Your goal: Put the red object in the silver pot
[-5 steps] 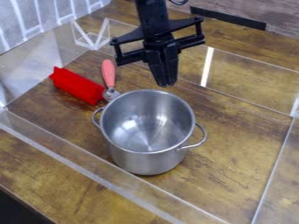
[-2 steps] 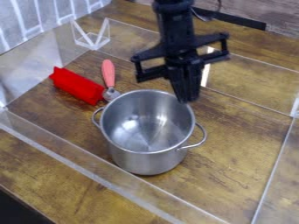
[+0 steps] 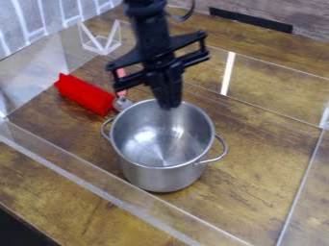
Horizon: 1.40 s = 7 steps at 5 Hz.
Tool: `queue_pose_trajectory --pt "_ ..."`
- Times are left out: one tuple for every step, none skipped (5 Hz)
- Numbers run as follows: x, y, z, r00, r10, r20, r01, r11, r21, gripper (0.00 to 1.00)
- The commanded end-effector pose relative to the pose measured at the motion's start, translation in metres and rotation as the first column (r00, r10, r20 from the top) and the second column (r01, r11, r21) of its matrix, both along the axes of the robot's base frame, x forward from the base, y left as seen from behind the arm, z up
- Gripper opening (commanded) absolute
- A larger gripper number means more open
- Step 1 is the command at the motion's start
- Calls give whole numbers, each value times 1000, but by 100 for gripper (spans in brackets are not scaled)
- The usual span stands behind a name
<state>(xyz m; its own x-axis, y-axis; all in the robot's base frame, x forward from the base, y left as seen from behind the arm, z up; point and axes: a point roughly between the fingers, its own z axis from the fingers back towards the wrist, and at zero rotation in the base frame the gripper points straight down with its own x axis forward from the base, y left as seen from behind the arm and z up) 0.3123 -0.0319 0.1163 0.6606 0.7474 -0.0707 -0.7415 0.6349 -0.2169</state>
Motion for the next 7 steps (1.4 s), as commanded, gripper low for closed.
queue_pose_trajectory --pt "-2 26 13 995 31 100 -31 1000 -4 0" --pt "-4 50 -1 993 43 113 -42 999 -4 0" --pt "-2 77 -9 989 70 133 -70 998 -3 0" --pt "4 95 -22 981 132 140 -133 991 -4 100" --pt "3 96 -30 970 198 137 -203 979 18 100" --pt "10 99 -42 938 313 149 -320 947 27 100" --pt "16 108 -46 931 332 152 -339 940 28 100"
